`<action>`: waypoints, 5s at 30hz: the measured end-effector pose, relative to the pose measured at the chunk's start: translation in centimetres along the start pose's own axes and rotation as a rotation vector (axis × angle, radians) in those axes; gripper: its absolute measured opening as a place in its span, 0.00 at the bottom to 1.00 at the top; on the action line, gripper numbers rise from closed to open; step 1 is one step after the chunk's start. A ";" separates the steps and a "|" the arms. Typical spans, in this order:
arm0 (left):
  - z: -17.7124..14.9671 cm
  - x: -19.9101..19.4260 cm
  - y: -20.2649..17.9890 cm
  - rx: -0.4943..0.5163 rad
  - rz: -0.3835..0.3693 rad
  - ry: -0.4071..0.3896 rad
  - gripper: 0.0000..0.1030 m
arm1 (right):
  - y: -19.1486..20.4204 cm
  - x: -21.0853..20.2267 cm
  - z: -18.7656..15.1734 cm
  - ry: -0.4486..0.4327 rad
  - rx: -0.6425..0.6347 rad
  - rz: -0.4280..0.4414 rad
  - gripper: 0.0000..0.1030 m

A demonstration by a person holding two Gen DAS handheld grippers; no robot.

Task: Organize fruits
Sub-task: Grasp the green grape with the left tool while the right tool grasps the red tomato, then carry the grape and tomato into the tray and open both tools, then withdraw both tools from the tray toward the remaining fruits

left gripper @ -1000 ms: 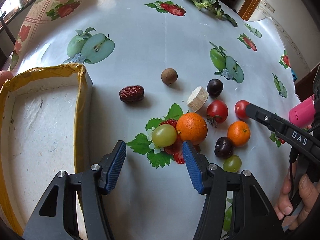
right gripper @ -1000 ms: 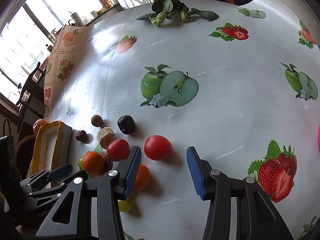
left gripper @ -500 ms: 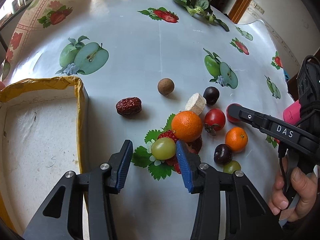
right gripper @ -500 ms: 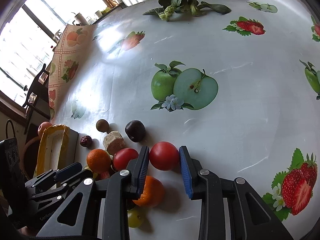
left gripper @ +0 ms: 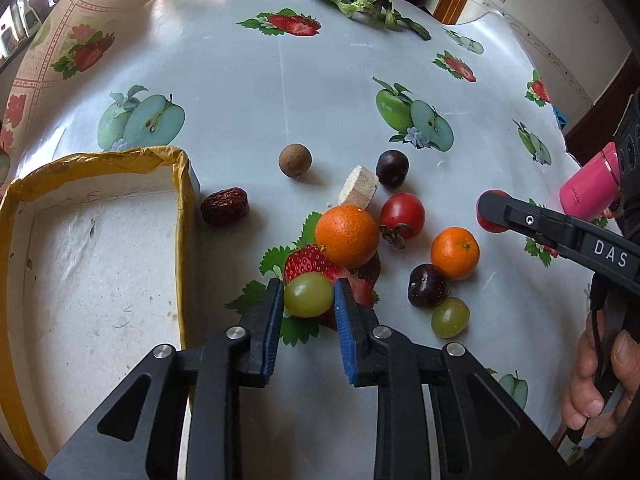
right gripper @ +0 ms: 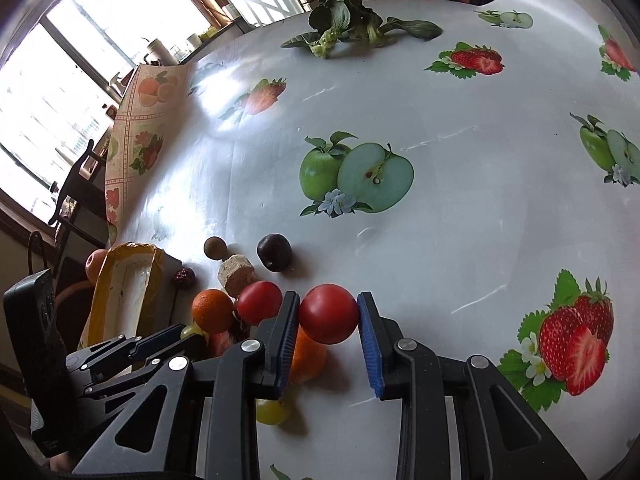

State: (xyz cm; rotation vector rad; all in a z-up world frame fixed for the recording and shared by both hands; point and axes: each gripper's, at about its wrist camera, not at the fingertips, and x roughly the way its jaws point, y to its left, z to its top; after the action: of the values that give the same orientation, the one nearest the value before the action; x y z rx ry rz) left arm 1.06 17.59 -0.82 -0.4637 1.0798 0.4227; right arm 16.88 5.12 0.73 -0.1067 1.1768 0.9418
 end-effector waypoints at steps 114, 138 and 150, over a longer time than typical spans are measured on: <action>-11.9 -11.1 14.4 -0.403 0.207 -0.034 0.51 | 22.8 -0.3 -11.4 0.138 -0.502 0.144 0.40; -10.5 -12.0 7.3 -0.291 0.158 -0.058 0.51 | 12.2 -6.5 -11.8 0.070 -0.317 0.066 0.42; -9.3 -10.8 3.5 -0.226 0.106 -0.039 0.51 | 8.1 -7.6 -11.5 0.048 -0.241 0.025 0.42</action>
State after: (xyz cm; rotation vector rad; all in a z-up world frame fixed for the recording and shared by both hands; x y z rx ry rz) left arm -12.11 14.22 4.79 -0.5967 1.0263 0.6488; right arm 2.46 -0.13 5.20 -0.3098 1.1070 1.1061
